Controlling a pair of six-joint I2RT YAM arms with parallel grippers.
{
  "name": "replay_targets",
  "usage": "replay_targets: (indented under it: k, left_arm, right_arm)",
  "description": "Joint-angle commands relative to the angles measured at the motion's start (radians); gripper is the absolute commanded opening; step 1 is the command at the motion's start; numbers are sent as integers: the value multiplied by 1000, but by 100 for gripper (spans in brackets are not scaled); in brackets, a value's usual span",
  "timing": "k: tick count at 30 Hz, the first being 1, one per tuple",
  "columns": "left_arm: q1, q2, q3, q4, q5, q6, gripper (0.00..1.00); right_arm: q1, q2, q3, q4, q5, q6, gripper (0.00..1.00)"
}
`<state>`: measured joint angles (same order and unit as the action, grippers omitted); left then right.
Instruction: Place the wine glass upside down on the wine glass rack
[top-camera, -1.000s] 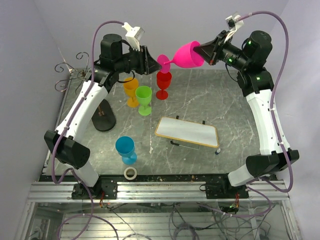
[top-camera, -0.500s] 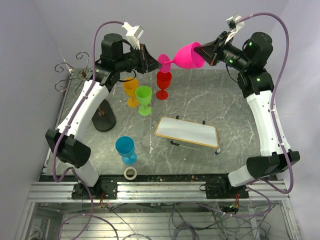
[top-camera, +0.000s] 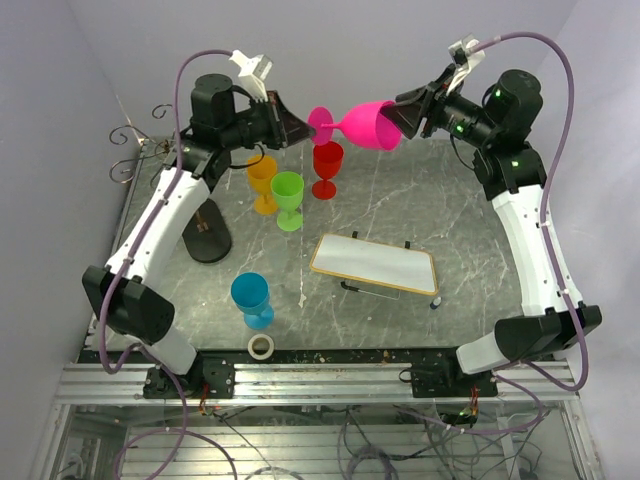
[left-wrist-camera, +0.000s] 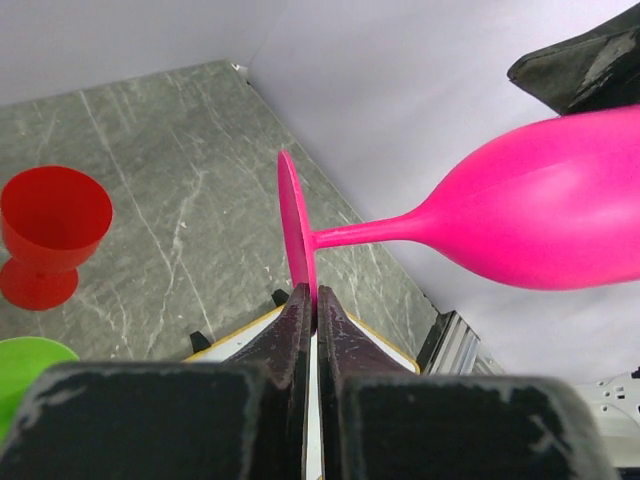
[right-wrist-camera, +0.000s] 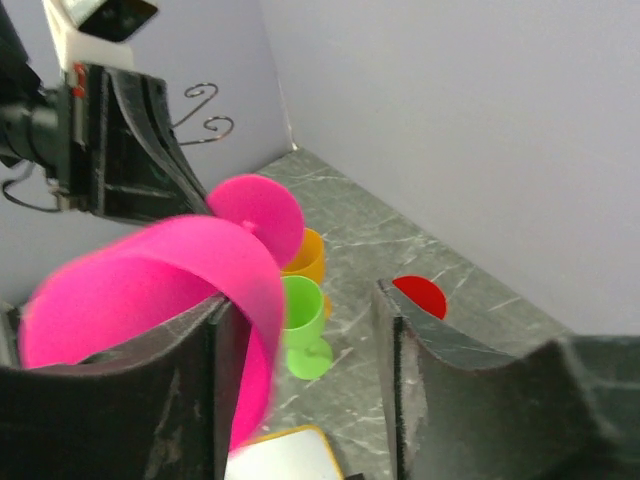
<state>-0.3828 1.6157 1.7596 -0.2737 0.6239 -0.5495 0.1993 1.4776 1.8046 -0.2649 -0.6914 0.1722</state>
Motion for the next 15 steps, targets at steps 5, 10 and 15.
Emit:
replay_targets:
  k: [5,10,15]
  left_arm:
    - [113,-119,-6,34,1,-26,7]
    - [189,-163,20,-22,-60,45,7]
    - [260,-200,89,-104,-196,195,7]
  right_arm:
    - [-8,-65,4,-51,38,-86,66]
    - [-14,-80,34,-99,39,-137,70]
    - [-18,-92,47,-149,74,-198,72]
